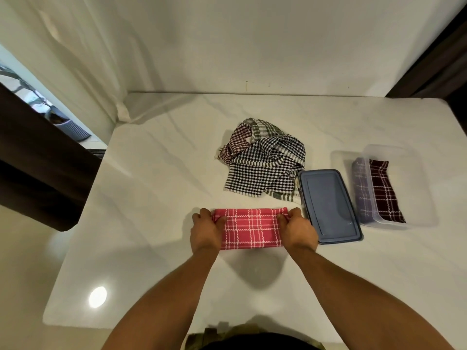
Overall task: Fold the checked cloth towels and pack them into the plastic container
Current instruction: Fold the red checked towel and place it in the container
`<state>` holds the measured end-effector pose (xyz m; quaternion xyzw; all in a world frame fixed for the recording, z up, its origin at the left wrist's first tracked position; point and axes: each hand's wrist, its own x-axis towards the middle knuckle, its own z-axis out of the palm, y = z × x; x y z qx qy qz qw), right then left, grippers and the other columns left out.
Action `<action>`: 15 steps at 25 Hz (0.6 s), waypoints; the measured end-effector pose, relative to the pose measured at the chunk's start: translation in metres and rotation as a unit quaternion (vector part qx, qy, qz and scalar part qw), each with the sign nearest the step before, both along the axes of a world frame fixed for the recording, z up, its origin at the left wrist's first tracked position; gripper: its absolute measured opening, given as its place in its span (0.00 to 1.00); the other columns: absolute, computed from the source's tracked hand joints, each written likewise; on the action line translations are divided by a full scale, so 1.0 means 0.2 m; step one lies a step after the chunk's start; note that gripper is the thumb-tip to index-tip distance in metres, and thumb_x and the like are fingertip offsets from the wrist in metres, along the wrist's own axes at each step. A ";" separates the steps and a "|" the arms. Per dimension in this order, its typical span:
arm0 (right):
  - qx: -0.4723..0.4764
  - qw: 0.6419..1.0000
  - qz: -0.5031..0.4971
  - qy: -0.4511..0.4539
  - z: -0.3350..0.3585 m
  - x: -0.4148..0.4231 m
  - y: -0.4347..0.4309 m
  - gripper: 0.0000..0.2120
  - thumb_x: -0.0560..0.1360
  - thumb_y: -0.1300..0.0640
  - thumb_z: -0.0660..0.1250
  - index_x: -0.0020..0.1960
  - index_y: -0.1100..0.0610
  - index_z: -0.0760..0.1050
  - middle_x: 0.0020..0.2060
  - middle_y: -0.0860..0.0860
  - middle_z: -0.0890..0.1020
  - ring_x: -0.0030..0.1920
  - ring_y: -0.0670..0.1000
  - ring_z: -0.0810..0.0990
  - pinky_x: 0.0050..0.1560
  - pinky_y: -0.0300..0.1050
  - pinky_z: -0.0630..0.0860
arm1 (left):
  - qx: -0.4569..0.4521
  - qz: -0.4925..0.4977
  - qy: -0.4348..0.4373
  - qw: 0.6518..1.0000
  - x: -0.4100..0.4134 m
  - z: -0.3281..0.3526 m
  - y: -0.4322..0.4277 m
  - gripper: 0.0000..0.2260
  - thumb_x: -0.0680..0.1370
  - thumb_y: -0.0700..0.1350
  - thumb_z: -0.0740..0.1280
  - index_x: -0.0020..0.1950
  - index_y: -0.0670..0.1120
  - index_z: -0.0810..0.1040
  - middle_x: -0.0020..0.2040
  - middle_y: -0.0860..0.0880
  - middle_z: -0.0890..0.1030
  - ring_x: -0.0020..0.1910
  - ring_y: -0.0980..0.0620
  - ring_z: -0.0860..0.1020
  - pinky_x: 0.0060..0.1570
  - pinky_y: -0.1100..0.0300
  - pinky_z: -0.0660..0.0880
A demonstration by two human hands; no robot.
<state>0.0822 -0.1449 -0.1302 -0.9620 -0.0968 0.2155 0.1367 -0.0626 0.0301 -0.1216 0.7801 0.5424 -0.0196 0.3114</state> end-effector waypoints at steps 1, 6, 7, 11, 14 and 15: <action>0.002 1.000 -0.003 0.003 0.00 0.00 -0.01 0.19 0.81 0.37 0.55 0.58 0.52 0.67 0.42 0.49 0.78 0.39 0.51 0.80 0.42 0.50 0.81 | 0.002 -0.008 0.002 1.000 -0.01 0.00 0.00 0.17 0.80 0.58 0.62 0.61 0.46 0.71 0.57 0.45 0.75 0.49 0.46 0.80 0.46 0.54 0.76; 0.076 0.994 0.014 -0.074 0.02 -0.03 0.01 0.16 0.81 0.42 0.58 0.60 0.54 0.68 0.54 0.52 0.78 0.51 0.53 0.80 0.47 0.51 0.80 | 0.199 -0.161 -0.001 0.967 -0.04 -0.04 -0.02 0.22 0.81 0.56 0.59 0.69 0.43 0.69 0.69 0.41 0.71 0.65 0.41 0.73 0.63 0.45 0.72; 0.104 0.988 0.028 -0.109 0.02 -0.04 0.02 0.16 0.81 0.44 0.59 0.60 0.54 0.69 0.54 0.52 0.77 0.51 0.52 0.78 0.49 0.50 0.80 | 0.233 -0.205 -0.016 0.950 -0.04 -0.04 -0.03 0.23 0.82 0.57 0.57 0.70 0.43 0.69 0.70 0.40 0.71 0.67 0.40 0.72 0.66 0.43 0.69; 0.155 0.941 0.243 -0.176 0.02 -0.10 0.01 0.10 0.80 0.49 0.62 0.57 0.53 0.73 0.51 0.50 0.77 0.50 0.49 0.74 0.54 0.49 0.77 | 0.227 -0.439 0.008 0.869 -0.05 -0.06 -0.08 0.26 0.83 0.57 0.48 0.77 0.44 0.63 0.77 0.42 0.64 0.77 0.41 0.60 0.76 0.42 0.54; 0.080 0.931 0.338 -0.116 -0.03 -0.13 -0.01 0.19 0.81 0.45 0.57 0.70 0.48 0.69 0.67 0.49 0.72 0.66 0.52 0.70 0.69 0.53 0.71 | 0.202 -0.486 0.071 0.847 -0.08 -0.13 -0.07 0.29 0.83 0.60 0.44 0.81 0.49 0.49 0.81 0.45 0.47 0.80 0.44 0.42 0.77 0.42 0.42; 0.056 0.933 0.342 -0.100 -0.05 -0.13 -0.02 0.23 0.82 0.42 0.53 0.75 0.46 0.63 0.74 0.50 0.65 0.74 0.54 0.63 0.74 0.55 0.64 | 0.194 -0.480 0.083 0.852 -0.09 -0.15 -0.07 0.30 0.82 0.62 0.43 0.81 0.50 0.46 0.81 0.45 0.43 0.79 0.45 0.38 0.76 0.41 0.41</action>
